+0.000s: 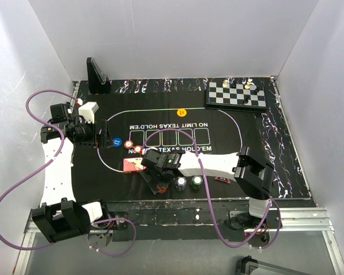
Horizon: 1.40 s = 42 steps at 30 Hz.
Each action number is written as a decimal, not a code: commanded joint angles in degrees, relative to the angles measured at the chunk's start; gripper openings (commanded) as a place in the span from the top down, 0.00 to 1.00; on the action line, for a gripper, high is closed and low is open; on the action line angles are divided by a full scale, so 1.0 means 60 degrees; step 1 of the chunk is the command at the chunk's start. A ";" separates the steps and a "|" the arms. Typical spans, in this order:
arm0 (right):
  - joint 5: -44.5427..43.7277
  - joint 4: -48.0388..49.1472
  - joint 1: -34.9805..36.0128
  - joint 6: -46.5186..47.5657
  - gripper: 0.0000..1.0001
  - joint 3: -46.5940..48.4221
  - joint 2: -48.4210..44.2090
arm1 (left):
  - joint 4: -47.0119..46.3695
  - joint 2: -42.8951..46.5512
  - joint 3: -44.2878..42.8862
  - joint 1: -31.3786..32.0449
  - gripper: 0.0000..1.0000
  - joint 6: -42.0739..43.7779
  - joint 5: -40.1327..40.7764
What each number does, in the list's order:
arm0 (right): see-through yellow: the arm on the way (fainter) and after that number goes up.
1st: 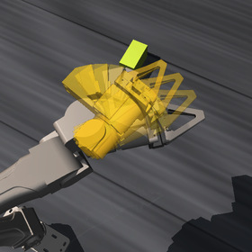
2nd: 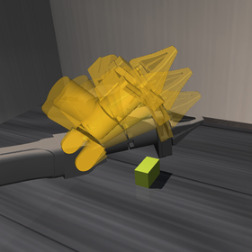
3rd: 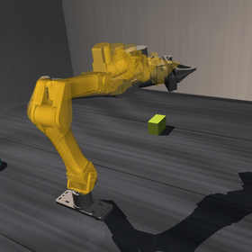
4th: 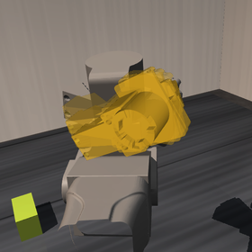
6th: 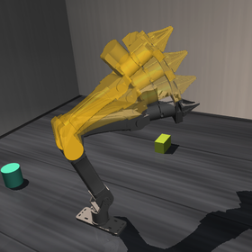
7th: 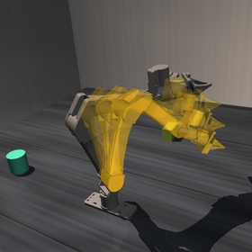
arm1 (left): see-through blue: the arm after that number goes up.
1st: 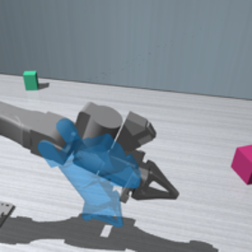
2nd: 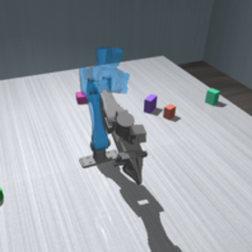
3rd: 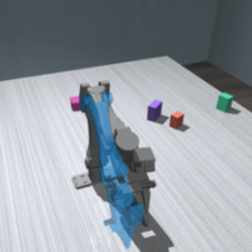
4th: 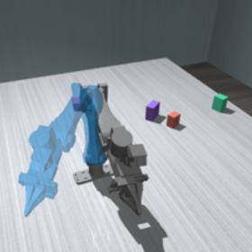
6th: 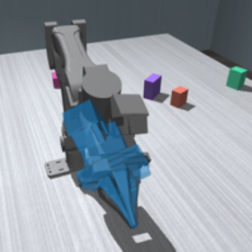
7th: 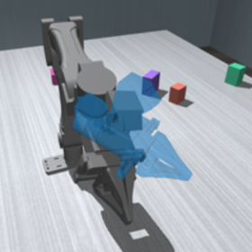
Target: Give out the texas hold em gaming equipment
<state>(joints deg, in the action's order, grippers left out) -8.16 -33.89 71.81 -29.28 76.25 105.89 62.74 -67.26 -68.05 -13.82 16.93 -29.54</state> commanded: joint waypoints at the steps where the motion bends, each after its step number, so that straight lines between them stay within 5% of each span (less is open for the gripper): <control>1: 0.0042 0.0140 0.0131 -0.0247 0.12 -0.0037 -0.0187 | 0.0002 0.0239 -0.0318 -0.0054 0.00 0.0020 -0.0233; 26: 0.0057 0.0038 0.0160 -0.0262 0.44 0.0285 0.0282 | -0.0027 0.0312 -0.0450 -0.0069 0.00 0.0064 -0.0116; 42: 0.0145 -0.0050 0.0160 -0.0233 0.42 0.0519 0.0531 | -0.0042 0.0356 -0.0391 -0.0054 0.00 0.0181 -0.0145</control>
<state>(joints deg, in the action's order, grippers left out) -7.31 -34.15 72.62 -30.22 77.17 109.75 62.76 -67.16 -68.75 -13.82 17.21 -29.56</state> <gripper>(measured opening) 0.583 0.995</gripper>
